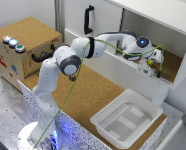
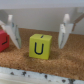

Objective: Place the yellow block inside the right cabinet

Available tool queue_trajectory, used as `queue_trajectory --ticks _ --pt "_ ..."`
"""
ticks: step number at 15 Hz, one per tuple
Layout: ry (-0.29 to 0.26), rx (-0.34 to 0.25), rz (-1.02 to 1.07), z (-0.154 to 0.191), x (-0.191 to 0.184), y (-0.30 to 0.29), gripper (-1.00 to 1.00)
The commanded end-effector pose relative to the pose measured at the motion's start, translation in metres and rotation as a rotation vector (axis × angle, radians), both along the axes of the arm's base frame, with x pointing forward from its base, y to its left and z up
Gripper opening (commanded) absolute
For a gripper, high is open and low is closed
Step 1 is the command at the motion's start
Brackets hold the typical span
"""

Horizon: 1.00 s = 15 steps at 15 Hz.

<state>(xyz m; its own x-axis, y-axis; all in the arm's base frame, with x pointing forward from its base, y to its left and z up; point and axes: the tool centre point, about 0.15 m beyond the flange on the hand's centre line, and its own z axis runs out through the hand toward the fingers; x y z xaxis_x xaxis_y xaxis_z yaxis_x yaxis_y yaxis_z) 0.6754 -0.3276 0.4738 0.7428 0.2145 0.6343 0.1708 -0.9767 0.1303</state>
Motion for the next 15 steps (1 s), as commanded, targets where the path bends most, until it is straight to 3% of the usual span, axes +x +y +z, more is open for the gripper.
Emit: queue_trajectory --ticks 1,5,10,12,15 --pt "-0.053 -0.005 -0.029 0.019 -0.028 0.014 1.0" --pt "-0.048 -0.026 -0.031 0.03 -0.059 0.026 1.0" --pt "0.069 -0.116 -0.092 -0.007 -0.1 0.036 1.0" --pt "0.079 -0.155 -0.148 -0.002 -0.126 0.044 1.0" --pt "0.101 -0.164 -0.164 0.001 -0.151 0.058 1.0"
